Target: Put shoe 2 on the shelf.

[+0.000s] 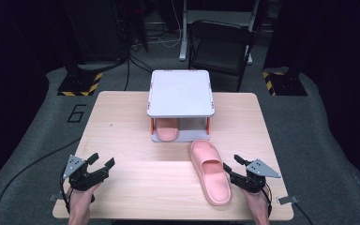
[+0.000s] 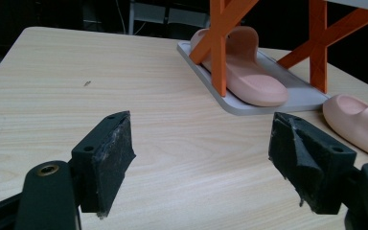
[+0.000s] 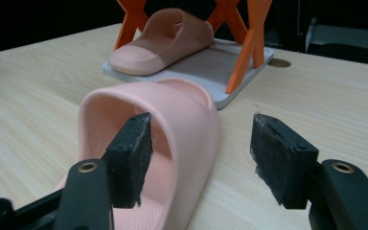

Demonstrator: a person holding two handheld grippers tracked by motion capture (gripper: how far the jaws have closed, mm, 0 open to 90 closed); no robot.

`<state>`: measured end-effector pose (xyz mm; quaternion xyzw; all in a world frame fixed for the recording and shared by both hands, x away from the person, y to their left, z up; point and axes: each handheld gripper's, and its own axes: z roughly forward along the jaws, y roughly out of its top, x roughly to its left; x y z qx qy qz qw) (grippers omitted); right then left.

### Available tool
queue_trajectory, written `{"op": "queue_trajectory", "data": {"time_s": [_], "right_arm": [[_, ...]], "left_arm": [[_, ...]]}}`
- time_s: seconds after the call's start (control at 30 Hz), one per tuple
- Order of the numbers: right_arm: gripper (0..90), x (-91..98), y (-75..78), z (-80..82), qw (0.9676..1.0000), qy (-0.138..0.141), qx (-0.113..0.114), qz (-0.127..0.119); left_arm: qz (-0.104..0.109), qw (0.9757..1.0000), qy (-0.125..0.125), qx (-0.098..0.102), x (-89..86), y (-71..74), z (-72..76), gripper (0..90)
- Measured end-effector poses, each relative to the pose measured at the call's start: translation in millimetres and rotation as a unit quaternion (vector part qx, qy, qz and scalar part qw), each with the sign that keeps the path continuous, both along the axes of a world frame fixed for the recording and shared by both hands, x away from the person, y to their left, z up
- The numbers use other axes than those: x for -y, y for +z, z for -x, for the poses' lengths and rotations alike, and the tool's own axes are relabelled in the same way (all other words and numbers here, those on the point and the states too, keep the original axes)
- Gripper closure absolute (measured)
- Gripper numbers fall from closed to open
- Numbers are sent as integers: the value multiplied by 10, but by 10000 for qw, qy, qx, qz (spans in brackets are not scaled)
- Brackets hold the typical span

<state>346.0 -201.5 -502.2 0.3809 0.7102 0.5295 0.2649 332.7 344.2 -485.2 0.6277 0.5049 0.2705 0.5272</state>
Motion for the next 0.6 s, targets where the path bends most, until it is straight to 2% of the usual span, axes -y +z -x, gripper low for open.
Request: {"op": "queue_trajectory", "data": {"time_s": [0.07,0.17,0.27,0.3,0.37,0.43,0.57,0.6], "right_arm": [[389,-16,-23,-13,9998,117,-72,132],[351,-54,-49,-25,9993,120,-220,286],[335,-62,-66,-62,9985,109,-455,276],[338,-68,-65,-67,9983,26,-513,272],[361,-60,-72,-82,9986,56,-488,210],[400,-71,-86,-92,9981,31,-597,176],[499,-135,-112,-110,9965,122,-784,264],[528,-150,-122,-130,9966,175,-751,296]], "left_arm": [[1,10000,7,5,-3,-7,-7,232],[-34,10000,-36,-30,-4,-15,4,232],[2,10000,-72,22,11,-37,19,237],[-1,9999,-89,51,20,-45,21,238],[-39,9998,-163,89,44,-65,17,238],[-147,9994,-268,133,71,-97,11,242],[-408,9978,-466,220,126,-149,-3,247],[-462,9971,-555,256,136,-147,-9,247]]}}
